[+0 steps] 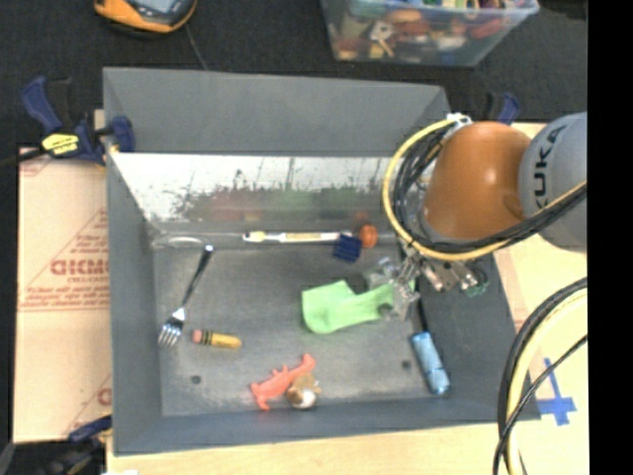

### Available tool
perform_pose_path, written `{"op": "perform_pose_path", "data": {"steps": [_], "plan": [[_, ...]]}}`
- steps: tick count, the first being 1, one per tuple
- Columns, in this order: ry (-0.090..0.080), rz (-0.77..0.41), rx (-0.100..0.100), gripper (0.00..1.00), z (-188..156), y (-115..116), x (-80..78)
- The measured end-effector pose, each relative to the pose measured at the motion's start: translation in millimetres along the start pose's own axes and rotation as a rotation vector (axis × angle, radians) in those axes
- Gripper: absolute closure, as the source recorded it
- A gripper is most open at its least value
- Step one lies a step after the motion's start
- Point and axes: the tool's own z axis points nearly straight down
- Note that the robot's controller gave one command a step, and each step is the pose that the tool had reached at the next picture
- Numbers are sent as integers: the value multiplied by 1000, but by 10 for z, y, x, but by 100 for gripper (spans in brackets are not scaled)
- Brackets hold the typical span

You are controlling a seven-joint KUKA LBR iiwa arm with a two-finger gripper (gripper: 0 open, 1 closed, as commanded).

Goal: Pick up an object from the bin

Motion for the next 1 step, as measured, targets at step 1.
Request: {"op": "perform_pose_path", "data": {"steps": [1], "plan": [[-4,1,3,100,-179,-11,-10]]}}
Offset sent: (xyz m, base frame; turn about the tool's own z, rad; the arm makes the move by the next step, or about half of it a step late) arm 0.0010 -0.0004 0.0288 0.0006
